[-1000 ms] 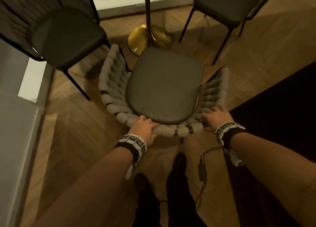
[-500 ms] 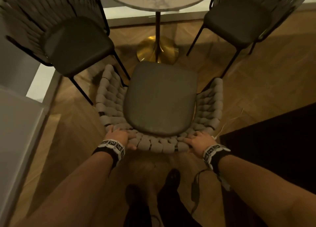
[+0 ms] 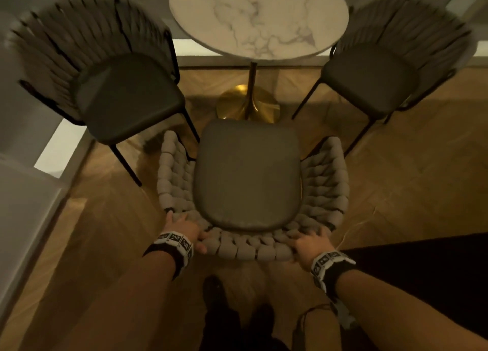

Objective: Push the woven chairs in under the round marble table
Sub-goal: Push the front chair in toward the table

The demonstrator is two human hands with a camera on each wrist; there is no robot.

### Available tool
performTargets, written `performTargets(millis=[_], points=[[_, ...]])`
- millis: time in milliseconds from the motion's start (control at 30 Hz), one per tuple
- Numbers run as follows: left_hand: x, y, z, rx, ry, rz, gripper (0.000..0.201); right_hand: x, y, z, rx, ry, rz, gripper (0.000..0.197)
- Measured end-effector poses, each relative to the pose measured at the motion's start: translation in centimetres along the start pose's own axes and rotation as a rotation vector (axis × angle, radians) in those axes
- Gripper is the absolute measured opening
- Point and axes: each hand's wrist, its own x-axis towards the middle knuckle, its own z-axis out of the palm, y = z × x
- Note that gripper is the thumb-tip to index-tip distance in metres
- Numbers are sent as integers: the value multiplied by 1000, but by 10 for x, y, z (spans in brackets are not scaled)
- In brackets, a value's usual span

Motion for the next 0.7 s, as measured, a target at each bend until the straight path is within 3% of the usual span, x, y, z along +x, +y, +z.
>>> performTargets(millis=[100, 267, 500, 700], points=[[9, -1, -11, -41, -15, 37, 55, 10, 9, -4, -7, -14, 30, 58], [24, 0, -46, -81, 134, 86, 51, 42, 34, -38, 25, 31, 90, 47], [59, 3, -98, -136, 316, 21, 46, 92, 68, -84, 87, 117, 80, 47], [89, 2, -140, -219, 304, 30, 46, 124, 94, -118, 79, 103, 75, 49]])
